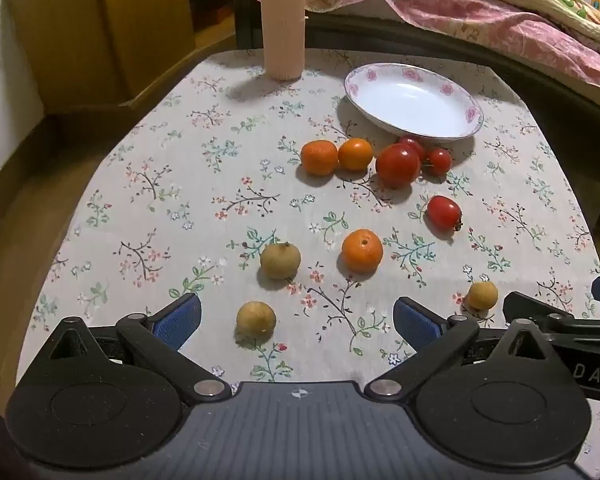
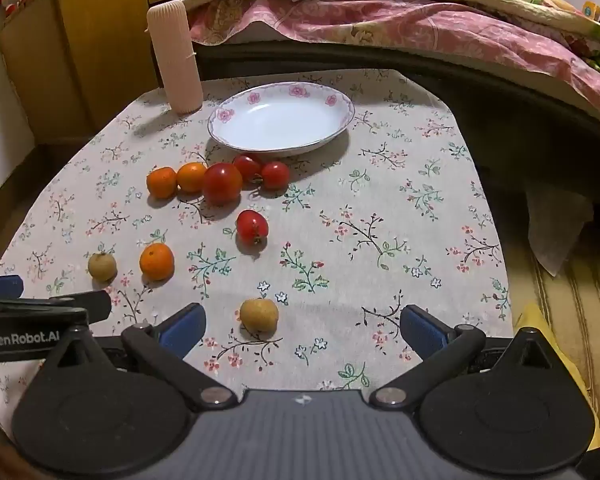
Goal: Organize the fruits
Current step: 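Move both tools toward two small brown round fruits on the cloth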
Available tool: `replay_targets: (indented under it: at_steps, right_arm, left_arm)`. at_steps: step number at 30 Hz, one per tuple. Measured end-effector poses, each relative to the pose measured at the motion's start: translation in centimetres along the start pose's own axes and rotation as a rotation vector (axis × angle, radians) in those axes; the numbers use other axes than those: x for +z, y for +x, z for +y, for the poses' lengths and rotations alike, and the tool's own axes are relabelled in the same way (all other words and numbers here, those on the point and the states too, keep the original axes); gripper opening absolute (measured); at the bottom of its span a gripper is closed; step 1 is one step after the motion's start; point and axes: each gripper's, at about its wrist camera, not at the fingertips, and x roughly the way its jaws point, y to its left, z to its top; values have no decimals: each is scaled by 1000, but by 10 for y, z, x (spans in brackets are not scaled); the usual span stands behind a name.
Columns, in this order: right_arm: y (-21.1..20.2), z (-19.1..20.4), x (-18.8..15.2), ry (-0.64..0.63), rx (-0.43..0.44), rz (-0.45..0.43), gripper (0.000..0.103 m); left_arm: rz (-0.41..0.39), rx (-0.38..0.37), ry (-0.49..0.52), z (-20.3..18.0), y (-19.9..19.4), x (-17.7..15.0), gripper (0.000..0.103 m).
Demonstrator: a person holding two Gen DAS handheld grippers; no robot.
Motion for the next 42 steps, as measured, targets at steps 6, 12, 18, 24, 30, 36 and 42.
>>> replay_targets:
  at_steps: [6,12,18,24,30,36,42]
  right_arm:
    - [1,1,1,-5,-1,6,103]
    - [4,0,-2,-5,-6,15,103]
    - [5,0,0,-6,-13,19,103]
    - [6,1,0,-6,-14,19,103]
    - [7,1,-1,-6,-14,22,103]
    - [10,0,-2,-4,-17,33,103]
    - [10,1,-1,0,-18,39,103]
  left_arm:
    - [15,3,-10,-1,5,-5,103]
    - [30,-6,-18,-1,8,-5,103]
    - [40,-9,-15,-2,11,-7,103]
    - [57,-12,-12,-2,13,-6,103]
    - [68,-13,-14,-2,14,-5,103]
    - [85,-10,-20,-3,17,-6,103]
    - [82,-2,-13,-4,16,-5,103]
